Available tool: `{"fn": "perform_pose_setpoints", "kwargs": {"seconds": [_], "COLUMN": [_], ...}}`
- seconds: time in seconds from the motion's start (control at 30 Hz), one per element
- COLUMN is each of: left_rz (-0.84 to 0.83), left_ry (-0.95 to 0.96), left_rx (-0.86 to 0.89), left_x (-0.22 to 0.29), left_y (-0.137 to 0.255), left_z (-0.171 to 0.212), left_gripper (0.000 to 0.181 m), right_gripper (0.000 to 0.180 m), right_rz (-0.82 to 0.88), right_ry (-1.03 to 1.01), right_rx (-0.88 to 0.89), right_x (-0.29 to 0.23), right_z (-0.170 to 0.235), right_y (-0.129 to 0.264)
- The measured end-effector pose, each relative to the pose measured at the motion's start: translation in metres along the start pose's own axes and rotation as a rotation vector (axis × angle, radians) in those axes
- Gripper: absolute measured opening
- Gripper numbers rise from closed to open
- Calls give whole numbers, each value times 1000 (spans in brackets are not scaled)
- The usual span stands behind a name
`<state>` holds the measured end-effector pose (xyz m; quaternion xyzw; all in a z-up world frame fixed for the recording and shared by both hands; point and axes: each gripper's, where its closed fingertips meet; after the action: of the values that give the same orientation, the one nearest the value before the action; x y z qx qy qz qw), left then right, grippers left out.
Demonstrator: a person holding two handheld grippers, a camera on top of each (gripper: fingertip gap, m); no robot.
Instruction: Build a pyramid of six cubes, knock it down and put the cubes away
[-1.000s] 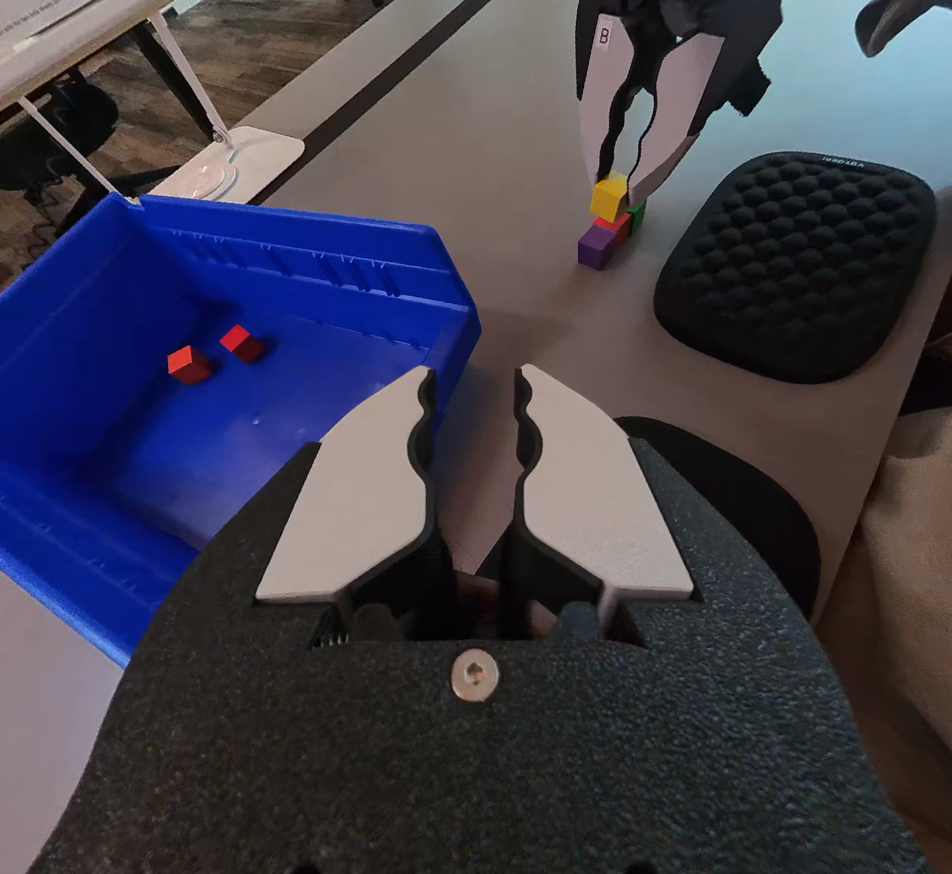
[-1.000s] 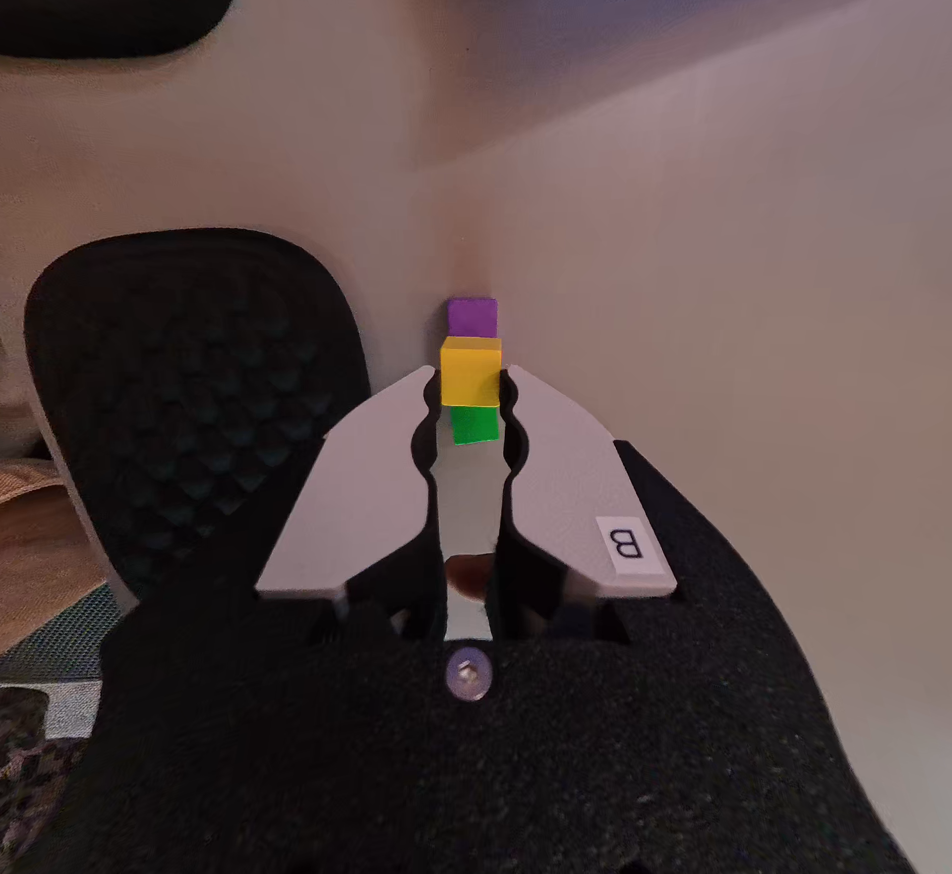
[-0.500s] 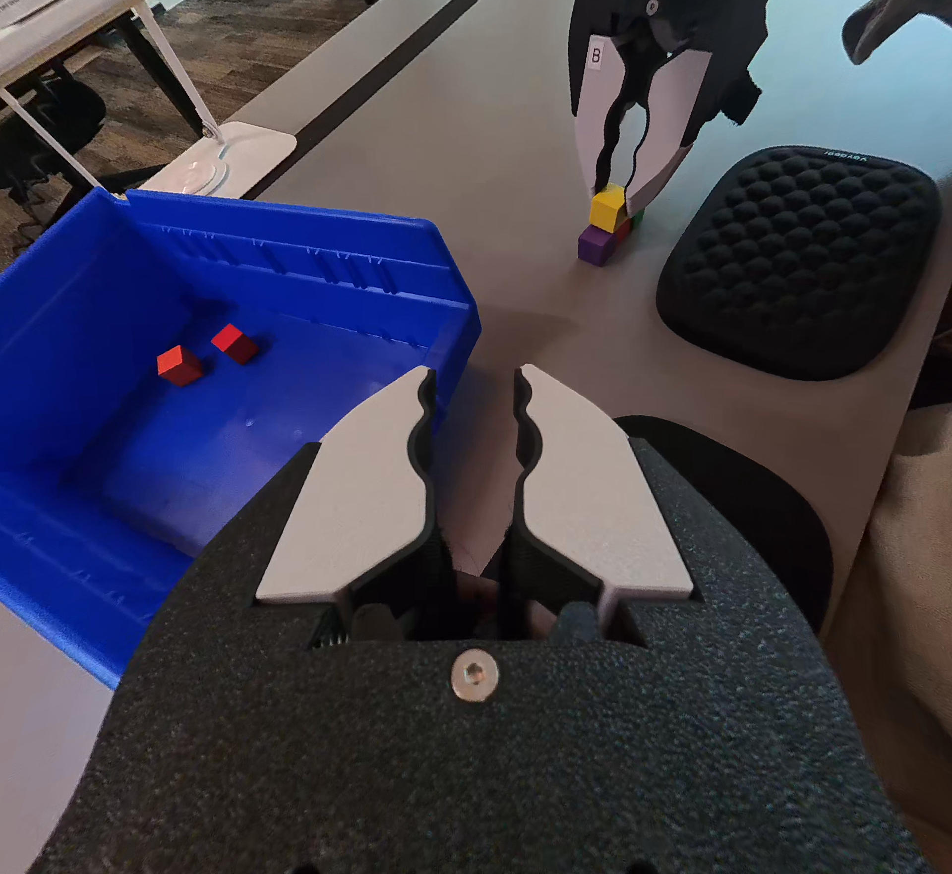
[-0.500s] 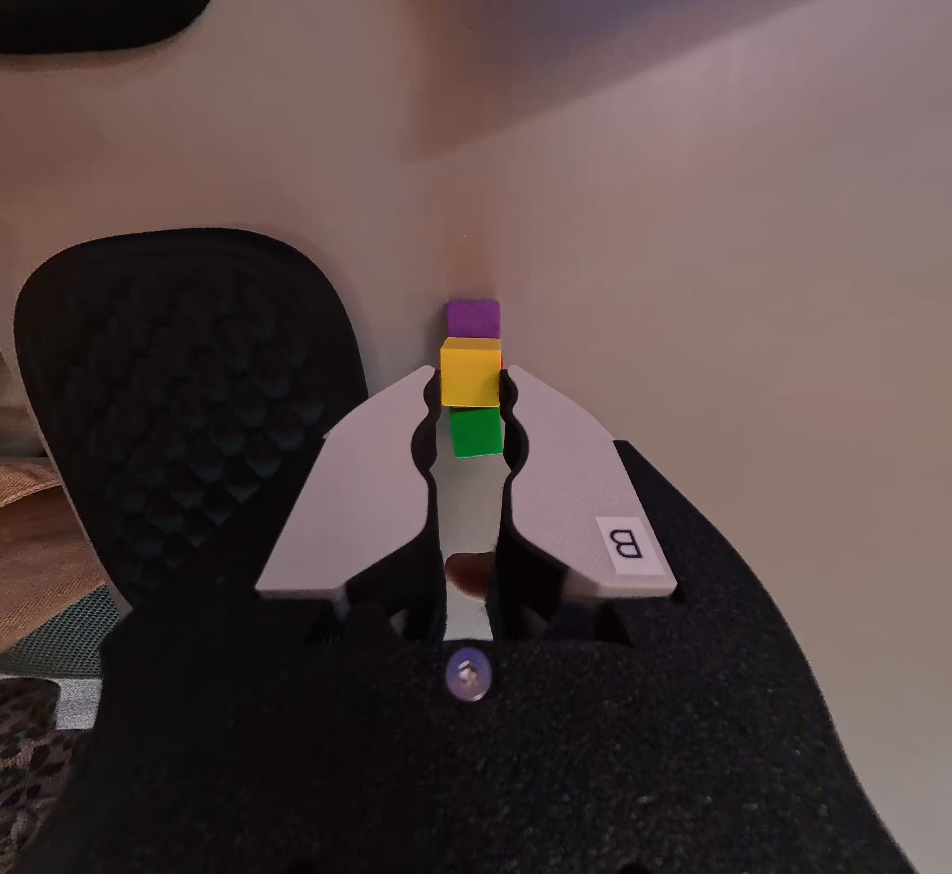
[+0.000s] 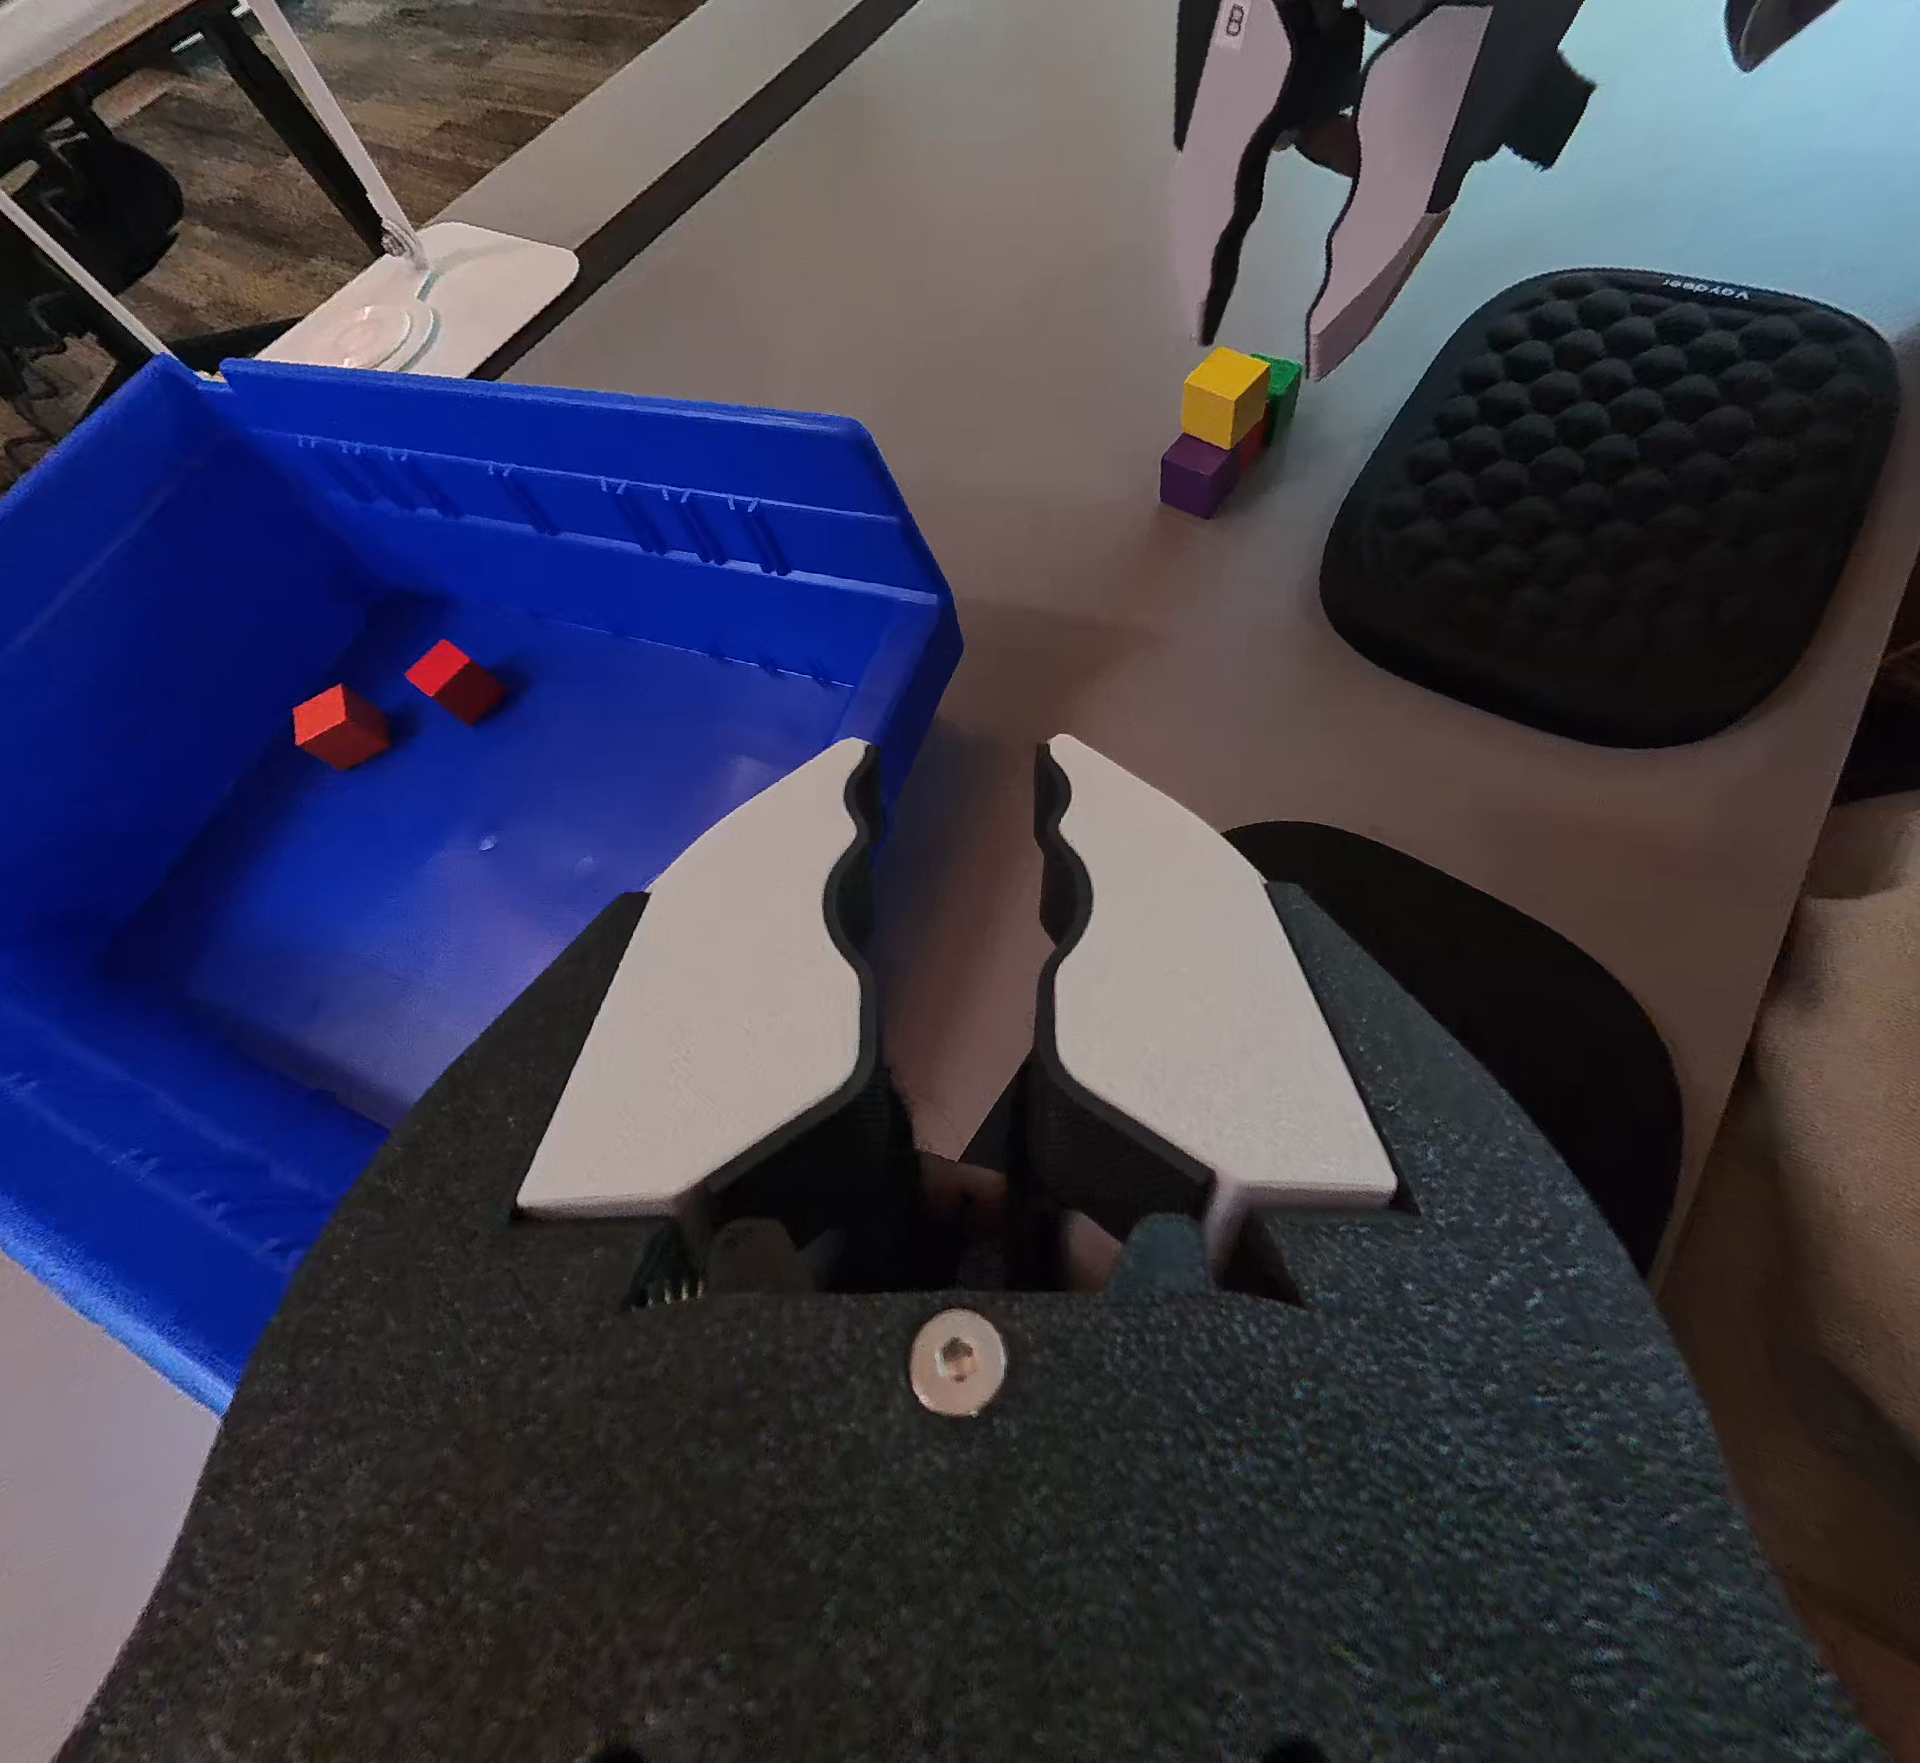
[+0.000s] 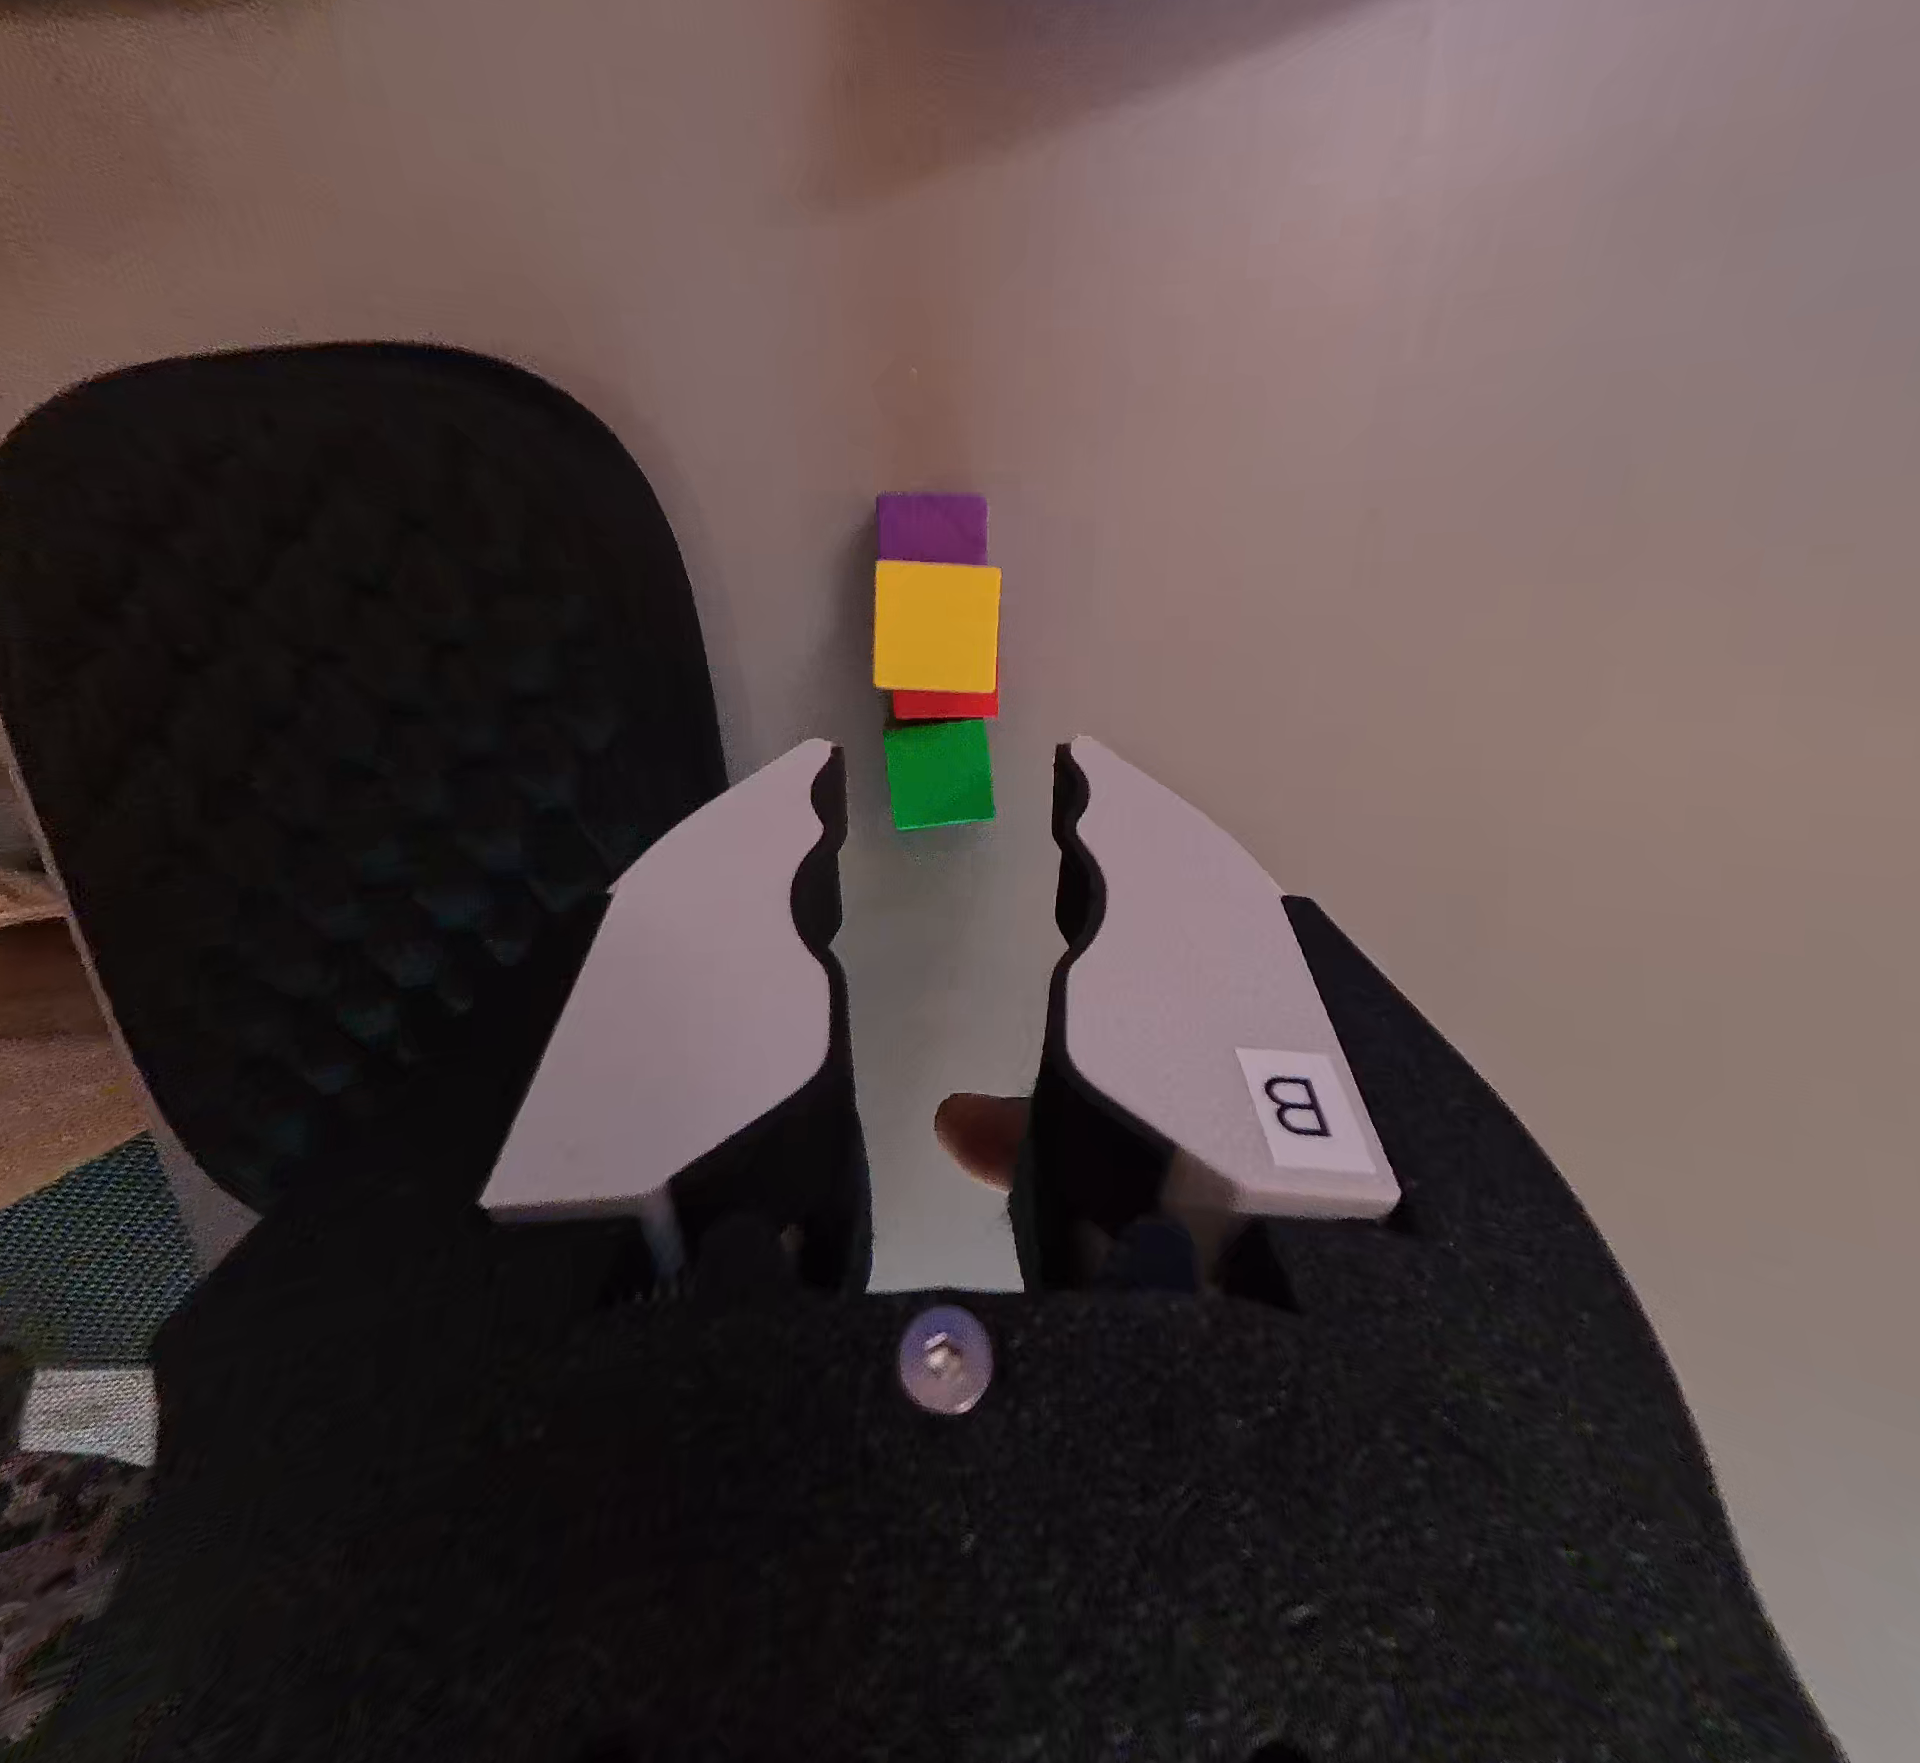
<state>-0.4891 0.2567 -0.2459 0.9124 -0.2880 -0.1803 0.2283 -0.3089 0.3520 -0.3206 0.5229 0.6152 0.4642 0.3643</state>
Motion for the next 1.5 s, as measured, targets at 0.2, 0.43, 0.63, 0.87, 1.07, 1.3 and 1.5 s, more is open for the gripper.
{"fn": "perform_pose_setpoints", "kwargs": {"seconds": [0.2,0.43,0.63,0.87,1.07,1.3,1.5], "left_rz": [8,7,7,5,8,12,17], "left_ry": [-9,-7,-9,-8,-4,-4,-5], "left_rx": [-1,-4,-10,-12,-14,-20,-26], "left_x": [2,1,1,0,0,1,2], "left_y": [-2,-2,-3,-3,-4,-5,-6], "left_z": [-2,-1,0,1,2,3,4], "left_gripper": [27,27,27,27,27,27,27], "right_gripper": [37,31,26,22,21,21,25], "right_rz": [-40,-29,-28,-20,-23,-22,-10], "right_ry": [31,63,54,60,66,68,59], "right_rx": [66,102,117,124,127,143,141], "right_x": [-5,-4,-3,-3,-4,-3,-2], "right_z": [1,-5,-5,-5,-6,-7,-7], "right_y": [-17,-24,-25,-26,-26,-25,-25]}}
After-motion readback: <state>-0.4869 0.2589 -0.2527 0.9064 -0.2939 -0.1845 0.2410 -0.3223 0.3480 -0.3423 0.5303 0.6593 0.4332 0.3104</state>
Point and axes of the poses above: each gripper's, where its closed fingertips meet, y back along the fingers, z out of its underside, x = y × z across the jaws, and after that the axes turned 2 degrees about -x, right-handed
